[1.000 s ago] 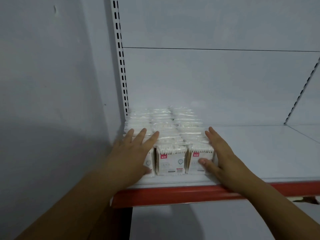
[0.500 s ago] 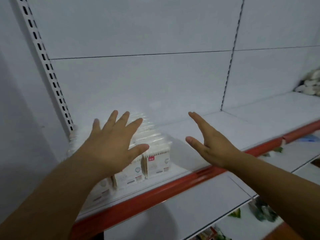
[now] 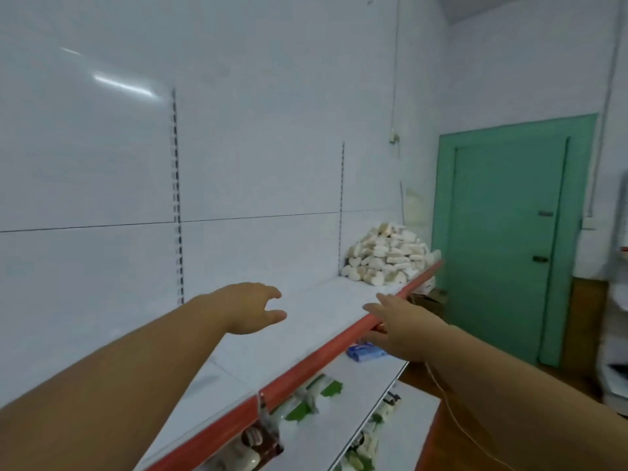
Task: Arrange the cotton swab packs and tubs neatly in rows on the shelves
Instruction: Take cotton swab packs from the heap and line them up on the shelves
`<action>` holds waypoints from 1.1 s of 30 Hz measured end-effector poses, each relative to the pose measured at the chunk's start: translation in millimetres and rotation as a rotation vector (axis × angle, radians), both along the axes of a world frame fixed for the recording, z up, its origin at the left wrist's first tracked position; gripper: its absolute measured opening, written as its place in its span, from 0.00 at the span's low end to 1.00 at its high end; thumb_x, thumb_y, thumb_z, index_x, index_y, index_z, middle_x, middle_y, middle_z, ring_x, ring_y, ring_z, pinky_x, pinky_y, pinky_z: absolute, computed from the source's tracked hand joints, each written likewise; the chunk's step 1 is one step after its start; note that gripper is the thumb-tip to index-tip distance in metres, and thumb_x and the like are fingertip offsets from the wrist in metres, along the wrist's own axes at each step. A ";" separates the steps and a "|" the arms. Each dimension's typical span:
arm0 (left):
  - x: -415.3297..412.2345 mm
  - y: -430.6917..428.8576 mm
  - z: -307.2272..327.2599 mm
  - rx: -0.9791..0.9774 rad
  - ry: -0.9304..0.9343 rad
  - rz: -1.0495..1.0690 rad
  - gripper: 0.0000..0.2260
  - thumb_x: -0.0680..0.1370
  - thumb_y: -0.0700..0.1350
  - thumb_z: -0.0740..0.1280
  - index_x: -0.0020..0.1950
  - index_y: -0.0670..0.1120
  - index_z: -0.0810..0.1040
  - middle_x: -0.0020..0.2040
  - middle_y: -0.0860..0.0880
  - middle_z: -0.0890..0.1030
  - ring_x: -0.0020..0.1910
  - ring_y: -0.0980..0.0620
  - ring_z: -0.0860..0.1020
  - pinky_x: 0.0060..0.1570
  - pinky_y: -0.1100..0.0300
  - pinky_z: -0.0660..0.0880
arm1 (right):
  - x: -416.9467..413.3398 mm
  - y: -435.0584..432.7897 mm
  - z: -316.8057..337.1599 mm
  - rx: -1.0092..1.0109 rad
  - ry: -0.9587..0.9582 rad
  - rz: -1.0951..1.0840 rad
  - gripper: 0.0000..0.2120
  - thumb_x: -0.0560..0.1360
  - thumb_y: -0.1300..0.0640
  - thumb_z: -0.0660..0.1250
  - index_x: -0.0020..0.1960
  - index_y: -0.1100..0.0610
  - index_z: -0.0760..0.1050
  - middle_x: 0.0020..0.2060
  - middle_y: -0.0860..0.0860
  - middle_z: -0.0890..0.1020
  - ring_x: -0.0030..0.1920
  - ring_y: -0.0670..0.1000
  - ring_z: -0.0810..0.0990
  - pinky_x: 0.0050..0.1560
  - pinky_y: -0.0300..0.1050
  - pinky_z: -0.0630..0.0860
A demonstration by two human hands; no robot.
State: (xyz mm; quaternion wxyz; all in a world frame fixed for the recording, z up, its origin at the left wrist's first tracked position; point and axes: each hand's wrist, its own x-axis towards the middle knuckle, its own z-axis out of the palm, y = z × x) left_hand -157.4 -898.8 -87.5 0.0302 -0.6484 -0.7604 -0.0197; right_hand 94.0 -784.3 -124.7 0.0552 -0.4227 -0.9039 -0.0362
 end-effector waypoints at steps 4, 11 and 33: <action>71.0 94.4 -2.7 -0.003 -0.056 -0.117 0.29 0.81 0.62 0.54 0.79 0.52 0.55 0.79 0.50 0.55 0.77 0.51 0.54 0.75 0.52 0.54 | 67.9 58.1 12.1 0.014 -0.009 -0.080 0.32 0.79 0.40 0.58 0.78 0.46 0.51 0.78 0.50 0.51 0.77 0.54 0.53 0.74 0.55 0.58; 127.1 237.1 -15.9 -0.085 -0.039 -0.227 0.30 0.81 0.63 0.53 0.79 0.53 0.52 0.79 0.52 0.53 0.78 0.52 0.53 0.75 0.54 0.52 | 118.7 168.3 11.1 -0.022 0.035 -0.129 0.30 0.80 0.42 0.58 0.78 0.45 0.52 0.78 0.47 0.51 0.77 0.52 0.54 0.73 0.51 0.57; 104.4 676.5 -41.5 0.101 -0.046 -0.116 0.21 0.78 0.53 0.62 0.72 0.55 0.69 0.71 0.52 0.71 0.67 0.52 0.70 0.64 0.56 0.69 | 146.4 629.6 -16.4 -0.037 0.119 -0.047 0.22 0.78 0.45 0.62 0.71 0.44 0.65 0.69 0.44 0.70 0.65 0.45 0.71 0.68 0.43 0.67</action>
